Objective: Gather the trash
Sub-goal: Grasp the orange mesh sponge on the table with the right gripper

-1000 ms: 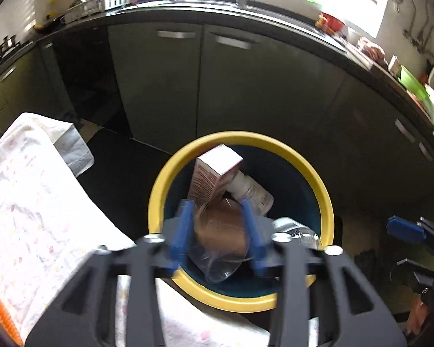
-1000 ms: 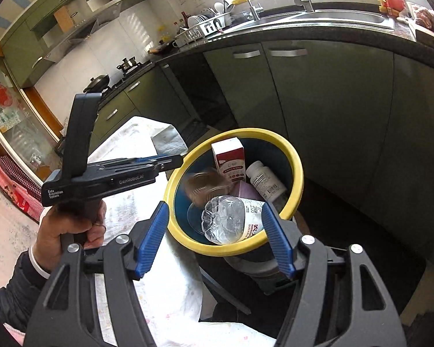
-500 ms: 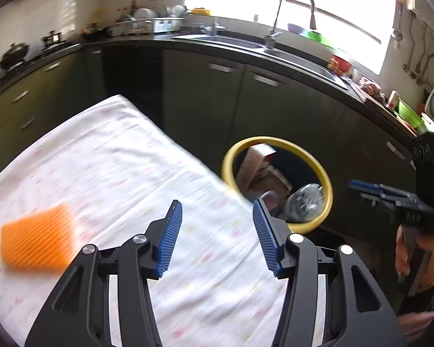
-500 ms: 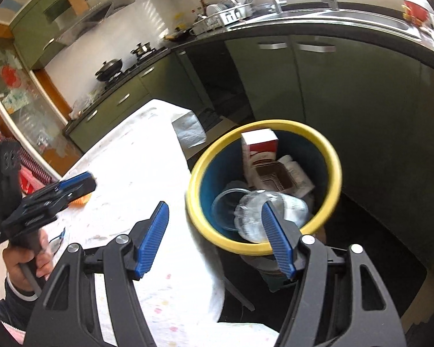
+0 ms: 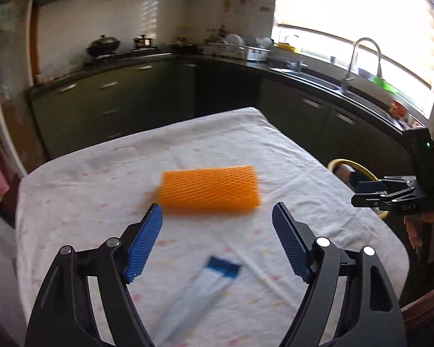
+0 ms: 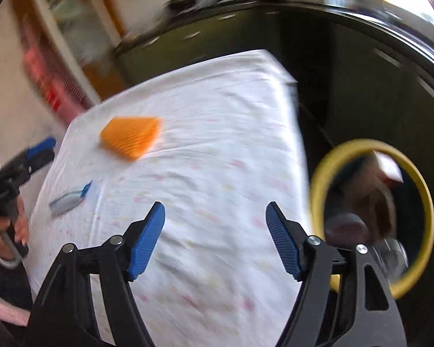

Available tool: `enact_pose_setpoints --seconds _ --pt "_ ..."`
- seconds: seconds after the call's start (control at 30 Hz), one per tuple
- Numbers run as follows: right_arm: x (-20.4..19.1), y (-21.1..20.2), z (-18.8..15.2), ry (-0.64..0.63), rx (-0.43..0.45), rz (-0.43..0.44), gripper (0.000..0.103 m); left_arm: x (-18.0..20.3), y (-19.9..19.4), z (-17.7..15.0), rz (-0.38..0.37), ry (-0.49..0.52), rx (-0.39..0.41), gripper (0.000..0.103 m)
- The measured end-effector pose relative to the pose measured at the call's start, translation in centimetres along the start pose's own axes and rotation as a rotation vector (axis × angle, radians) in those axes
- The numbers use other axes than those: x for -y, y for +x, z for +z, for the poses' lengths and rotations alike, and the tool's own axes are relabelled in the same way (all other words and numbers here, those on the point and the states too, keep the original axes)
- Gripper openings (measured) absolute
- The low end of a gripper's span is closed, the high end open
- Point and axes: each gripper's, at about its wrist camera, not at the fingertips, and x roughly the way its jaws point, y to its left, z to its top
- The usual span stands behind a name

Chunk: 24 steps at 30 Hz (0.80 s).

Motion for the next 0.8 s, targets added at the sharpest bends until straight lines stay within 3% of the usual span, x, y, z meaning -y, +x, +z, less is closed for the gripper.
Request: enact_pose_setpoints --seconds 0.17,0.3,0.6,0.8 --pt "-6.3 3.5 4.4 -0.336 -0.067 0.027 0.079 -3.1 -1.4 -1.9 0.051 -0.007 0.04 0.087" --pt "-10.2 6.7 7.0 -0.58 -0.105 0.054 0.079 -4.0 -1.4 -2.9 0.034 -0.017 0.037 0.089" --pt "-12.0 13.2 10.3 -0.748 -0.266 0.057 0.079 -4.3 -1.4 -3.2 0.014 -0.035 0.038 0.092" --pt "-12.4 14.7 11.0 -0.778 -0.303 0.078 0.079 -4.7 -1.4 -3.3 0.001 -0.058 0.039 0.094"
